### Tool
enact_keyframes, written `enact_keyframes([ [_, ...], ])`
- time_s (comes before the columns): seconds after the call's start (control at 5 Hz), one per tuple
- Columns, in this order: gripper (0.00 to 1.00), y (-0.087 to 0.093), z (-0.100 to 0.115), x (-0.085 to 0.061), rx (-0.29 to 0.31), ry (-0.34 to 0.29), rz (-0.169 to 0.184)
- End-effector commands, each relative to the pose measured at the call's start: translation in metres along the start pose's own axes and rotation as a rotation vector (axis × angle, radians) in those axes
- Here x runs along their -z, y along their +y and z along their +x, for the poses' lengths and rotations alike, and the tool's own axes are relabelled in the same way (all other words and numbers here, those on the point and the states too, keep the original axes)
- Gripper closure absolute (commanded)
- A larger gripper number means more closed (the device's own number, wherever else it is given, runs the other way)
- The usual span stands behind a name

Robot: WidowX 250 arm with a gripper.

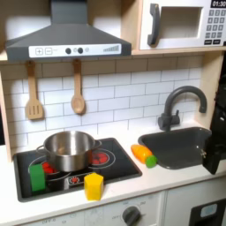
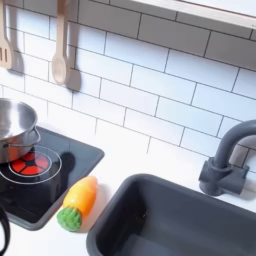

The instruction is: Slide pot right

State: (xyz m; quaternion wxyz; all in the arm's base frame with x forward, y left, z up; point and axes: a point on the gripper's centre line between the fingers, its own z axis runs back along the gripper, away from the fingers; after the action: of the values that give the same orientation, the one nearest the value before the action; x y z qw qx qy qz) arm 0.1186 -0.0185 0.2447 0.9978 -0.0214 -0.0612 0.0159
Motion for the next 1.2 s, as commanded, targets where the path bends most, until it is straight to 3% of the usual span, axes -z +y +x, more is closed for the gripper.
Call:
enact_keyframes([
  [0.0, 0.00, 0.000, 0.000, 0.000, 0.000, 0.002, 0.000],
  [1.0, 0.00, 0.056, 0.050, -0.012, -0.024, -0.038, 0.028],
])
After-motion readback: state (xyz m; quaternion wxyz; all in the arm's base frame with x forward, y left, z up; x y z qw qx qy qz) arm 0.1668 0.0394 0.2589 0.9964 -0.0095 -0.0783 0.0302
